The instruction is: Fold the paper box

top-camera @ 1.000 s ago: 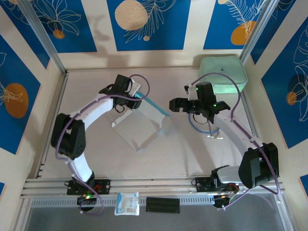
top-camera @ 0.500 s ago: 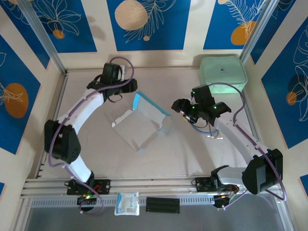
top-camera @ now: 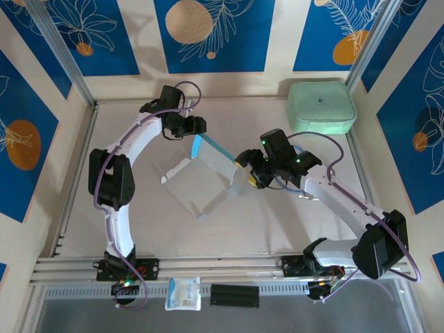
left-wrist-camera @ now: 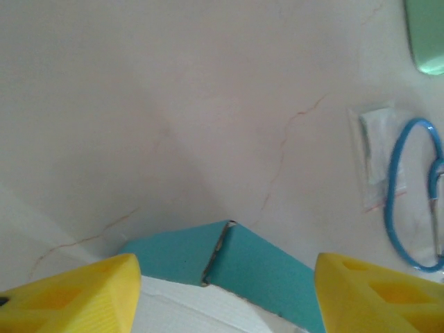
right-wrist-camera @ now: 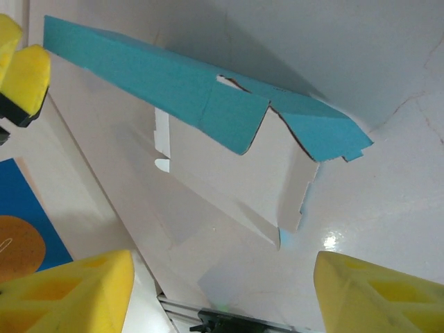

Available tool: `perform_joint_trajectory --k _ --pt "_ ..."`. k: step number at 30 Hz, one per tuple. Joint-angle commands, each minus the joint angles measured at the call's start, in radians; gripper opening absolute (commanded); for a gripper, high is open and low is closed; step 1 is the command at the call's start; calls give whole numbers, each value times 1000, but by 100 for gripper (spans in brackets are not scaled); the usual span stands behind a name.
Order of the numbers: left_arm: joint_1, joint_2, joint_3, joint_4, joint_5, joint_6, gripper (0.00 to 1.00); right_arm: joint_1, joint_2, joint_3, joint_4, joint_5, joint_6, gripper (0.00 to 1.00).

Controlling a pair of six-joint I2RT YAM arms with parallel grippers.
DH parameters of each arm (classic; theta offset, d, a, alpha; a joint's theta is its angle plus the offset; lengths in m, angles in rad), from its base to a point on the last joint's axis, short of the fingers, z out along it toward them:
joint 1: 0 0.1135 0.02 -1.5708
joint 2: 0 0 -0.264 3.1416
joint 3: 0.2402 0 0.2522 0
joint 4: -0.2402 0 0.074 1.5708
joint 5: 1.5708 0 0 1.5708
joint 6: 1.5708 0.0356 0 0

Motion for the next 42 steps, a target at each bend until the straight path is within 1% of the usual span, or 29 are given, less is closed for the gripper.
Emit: perform_joint_trajectory --k 1,5,7,13,18,23,26,30,33,35,38,42 --pt "8 -14 -44 11 71 13 61 7 16 25 -4 18 18 70" --pt "13 -48 -121 71 90 -17 52 13 12 26 4 22 7 69" --pt "18 -65 -170 120 108 -38 49 15 9 26 7 16 -1 69" --pt "24 -98 -253 193 127 -68 40 27 -5 30 -6 43 -31 69" --pt "35 -172 -366 291 134 -131 40 51 -14 31 -15 83 -37 68" --pt "47 -272 -523 438 104 -239 40 112 -8 40 -13 121 3 66" --pt "48 -320 -602 505 82 -286 41 141 1 45 -20 154 13 62" --pt "48 -387 -706 587 48 -336 43 172 0 59 -105 230 62 57" --pt "47 -433 -755 606 23 -364 43 217 -12 60 -146 295 102 50" --pt "47 -468 -787 620 4 -378 43 249 -16 60 -169 335 113 50" --pt "47 -528 -836 634 -30 -394 44 274 -1 53 -199 384 63 50" --pt "46 -598 -888 626 -67 -398 45 255 28 59 -166 366 -133 55"
